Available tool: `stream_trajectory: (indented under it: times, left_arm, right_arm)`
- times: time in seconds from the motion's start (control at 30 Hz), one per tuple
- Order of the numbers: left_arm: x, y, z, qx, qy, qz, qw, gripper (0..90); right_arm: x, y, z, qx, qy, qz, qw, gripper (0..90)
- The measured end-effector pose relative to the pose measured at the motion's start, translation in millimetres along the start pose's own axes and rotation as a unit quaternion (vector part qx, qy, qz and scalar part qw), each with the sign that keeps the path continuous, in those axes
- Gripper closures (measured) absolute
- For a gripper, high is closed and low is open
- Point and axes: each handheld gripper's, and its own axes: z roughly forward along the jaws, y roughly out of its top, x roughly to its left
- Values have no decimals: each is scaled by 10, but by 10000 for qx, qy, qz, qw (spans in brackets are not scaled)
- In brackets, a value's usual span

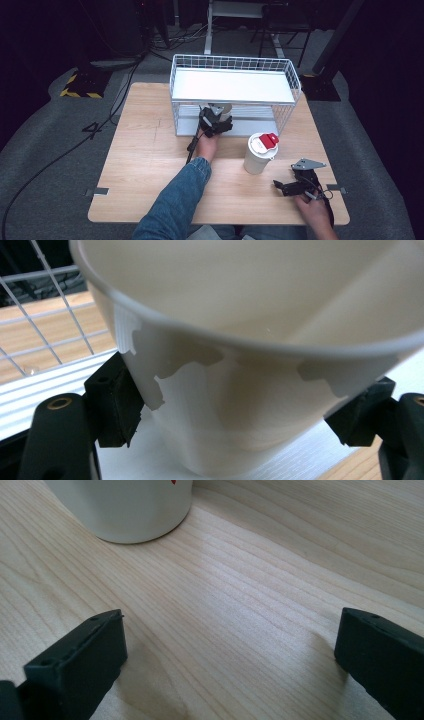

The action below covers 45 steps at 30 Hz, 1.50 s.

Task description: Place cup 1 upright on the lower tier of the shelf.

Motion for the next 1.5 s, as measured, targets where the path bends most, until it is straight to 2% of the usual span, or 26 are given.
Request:
stream_trajectory:
  times: [0.07,0.17,0.37,0.47,0.63,0.7,0.83,0.93,1.0,1.07,1.17,1.5]
  left_arm:
    - [5,-8,17,62,61,-47,10000,223]
    - [13,-17,44,146,-12,-31,9999,222]
    - [33,-27,70,200,-69,-188,9996,218]
    - [31,-28,72,195,-121,-110,9997,209]
    - [34,-20,56,144,-106,-128,9998,153]
    - [28,-13,36,143,-139,-24,9998,151]
    - [21,-7,0,141,-160,35,9998,148]
    - [30,-8,-41,44,-265,-5,9996,144]
    - [47,-10,-101,19,-290,92,9995,144]
    - [50,-17,-145,-23,-292,90,9995,144]
    - [62,-39,-235,-66,-359,-12,9993,144]
    - [110,-77,-556,-190,-505,1,9985,146]
  right_arm:
    - [0,0,0,-1,0,-1,10000,5]
    - [0,0,0,-1,0,-2,10000,5]
    - [0,0,0,0,0,-1,10000,5]
    - [0,0,0,-1,0,-2,10000,5]
    - [0,0,0,-1,1,0,10000,5]
    - [0,0,0,-1,1,-1,10000,5]
    - [0,0,0,0,1,1,10000,5]
    - [-1,0,0,-1,1,0,10000,5]
    - [-1,0,0,0,2,1,10000,5]
    - [-1,0,1,0,2,1,10000,5]
    - [0,4,4,3,-4,10,10000,5]
    - [0,7,7,1,-6,14,10000,5]
